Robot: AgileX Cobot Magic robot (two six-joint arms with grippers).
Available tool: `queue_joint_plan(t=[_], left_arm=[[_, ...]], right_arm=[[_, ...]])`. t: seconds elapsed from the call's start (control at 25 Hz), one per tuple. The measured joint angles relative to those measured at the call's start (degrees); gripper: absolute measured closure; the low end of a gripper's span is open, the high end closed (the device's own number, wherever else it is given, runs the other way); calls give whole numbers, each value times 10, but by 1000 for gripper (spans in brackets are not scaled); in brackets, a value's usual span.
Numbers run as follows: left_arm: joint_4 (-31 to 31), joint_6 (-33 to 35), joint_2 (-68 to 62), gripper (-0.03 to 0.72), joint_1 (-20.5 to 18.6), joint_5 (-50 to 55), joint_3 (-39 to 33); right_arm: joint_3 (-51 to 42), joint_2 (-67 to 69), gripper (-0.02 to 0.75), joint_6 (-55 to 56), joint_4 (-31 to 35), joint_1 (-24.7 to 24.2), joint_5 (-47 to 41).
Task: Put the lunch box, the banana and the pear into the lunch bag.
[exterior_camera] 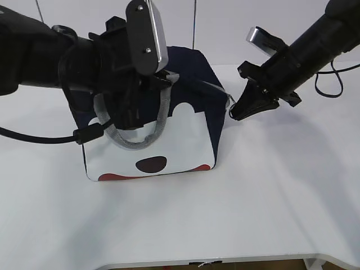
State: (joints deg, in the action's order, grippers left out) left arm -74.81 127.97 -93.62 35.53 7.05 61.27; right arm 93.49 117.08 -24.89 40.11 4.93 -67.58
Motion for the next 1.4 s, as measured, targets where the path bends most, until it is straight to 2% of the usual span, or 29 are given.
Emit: queue_joint_plan(t=[0.44, 1.2, 1.32, 1.4], left_arm=[[-42, 0, -1, 682, 0, -23, -3], [-45, 0, -2, 683, 0, -20, -3], [-45, 0, -2, 683, 0, -20, -3], [-46, 0, -2, 682, 0, -17, -3]], right_arm=[[1, 37, 720, -32, 19, 1, 28], [1, 60, 719, -70, 26, 2, 40], [10, 53, 655, -108, 11, 2, 33], [23, 51, 531, -129, -1, 0, 20]])
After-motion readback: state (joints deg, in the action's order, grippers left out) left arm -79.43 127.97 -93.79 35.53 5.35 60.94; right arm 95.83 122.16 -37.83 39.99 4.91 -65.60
